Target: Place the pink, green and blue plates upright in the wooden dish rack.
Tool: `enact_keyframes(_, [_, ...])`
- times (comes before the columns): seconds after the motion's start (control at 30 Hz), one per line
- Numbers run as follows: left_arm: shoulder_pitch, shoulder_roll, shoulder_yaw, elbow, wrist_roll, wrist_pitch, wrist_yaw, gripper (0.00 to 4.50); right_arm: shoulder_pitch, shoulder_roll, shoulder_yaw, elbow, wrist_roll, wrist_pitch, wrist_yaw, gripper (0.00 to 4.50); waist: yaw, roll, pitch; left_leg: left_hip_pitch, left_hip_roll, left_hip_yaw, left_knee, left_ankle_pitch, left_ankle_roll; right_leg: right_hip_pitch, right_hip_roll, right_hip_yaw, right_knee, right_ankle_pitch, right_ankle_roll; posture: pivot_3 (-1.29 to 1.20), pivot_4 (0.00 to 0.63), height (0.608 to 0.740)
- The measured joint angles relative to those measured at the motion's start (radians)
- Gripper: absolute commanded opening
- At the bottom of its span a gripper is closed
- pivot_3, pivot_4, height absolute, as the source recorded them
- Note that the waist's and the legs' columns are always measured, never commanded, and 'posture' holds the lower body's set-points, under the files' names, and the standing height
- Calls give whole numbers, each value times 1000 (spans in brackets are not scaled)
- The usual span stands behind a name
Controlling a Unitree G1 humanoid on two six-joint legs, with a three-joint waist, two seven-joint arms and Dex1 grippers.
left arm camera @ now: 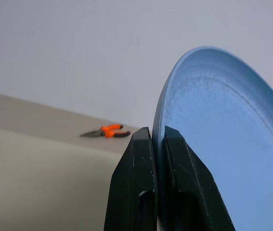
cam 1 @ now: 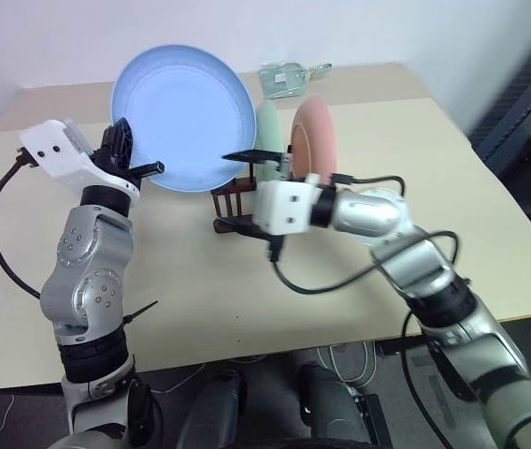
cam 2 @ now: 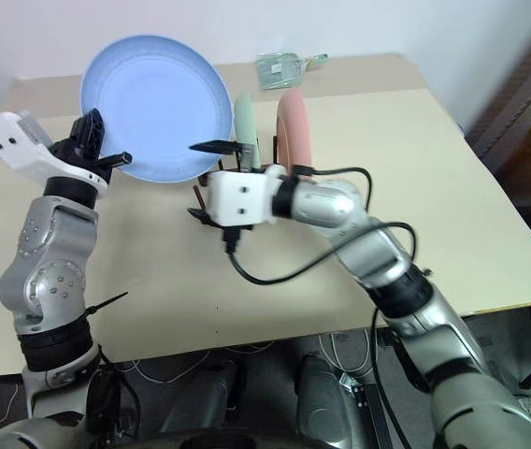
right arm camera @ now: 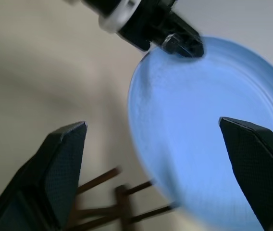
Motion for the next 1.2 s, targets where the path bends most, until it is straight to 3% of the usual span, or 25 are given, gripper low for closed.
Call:
enact_keyframes(0.1, [5, 0, -9, -30, 1, -2, -7, 0, -22, 71, 46, 102, -93, -47, -48, 3675, 3, 0, 0, 0, 0, 0, 0, 0, 0, 0, 0, 0, 0, 0, 0, 0, 150, 739])
enact_keyframes(0.33, [35, 1, -9, -50, -1, -2, -16, 0, -54, 127, 71, 201, -206, -99, -99, 140, 2, 0, 0, 0, 0, 0, 0, 0, 0, 0, 0, 0, 0, 0, 0, 0, 150, 739])
enact_keyframes(0.4, [42, 0, 6, -50, -7, -3, -18, 0, -54, 129, 68, 203, -222, -107, -109, 53, 0, 0, 0, 0, 0, 0, 0, 0, 0, 0, 0, 0, 0, 0, 0, 0, 150, 739])
enact_keyframes(0.5, [45, 1, 13, -56, -25, -6, -34, 1035, -55, 133, 68, 207, -245, -126, -115, 0, -1, 0, 0, 0, 0, 0, 0, 0, 0, 0, 1, 0, 0, 0, 0, 0, 150, 739])
enact_keyframes(0.67, [29, -29, 68, -62, -111, -32, -24, 3494, -58, 135, 68, 230, -281, -149, -127, 0, 0, 0, 0, 0, 0, -1, 0, 0, 0, 0, 1, 0, 0, 0, 0, 0, 150, 739])
enact_keyframes(0.83, [-39, 31, 228, -11, -102, -110, 63, 3494, -59, 135, 59, 239, -286, -193, -135, 0, -4, 0, 0, 1, 1, 0, -1, 1, -1, 0, 2, 0, 0, 1, -1, 0, 150, 739])
enact_keyframes(0.93, [41, 179, 289, 62, 23, -162, 55, 3494, -58, 159, -3, 246, -184, -225, -130, 0, -8, 1, 0, 2, 1, 1, -2, 1, -2, -1, 4, 2, 0, 1, -2, 0, 150, 739])
enact_keyframes(1.03, [215, 264, 269, 113, 168, -220, -31, 3494, -48, 207, -134, 206, 57, -190, -83, 0, -2, 1, 0, 4, 3, 2, -6, 1, -2, 0, 4, 4, -1, 1, -2, 0, 150, 739])
enact_keyframes(1.2, [417, 128, 89, 166, 266, -271, -110, 3494, 16, 344, -308, -67, 666, 206, -34, 0, 7, 0, 0, 3, 3, 0, -6, 0, -1, 0, 4, 3, -1, 1, -3, 0, 150, 739])
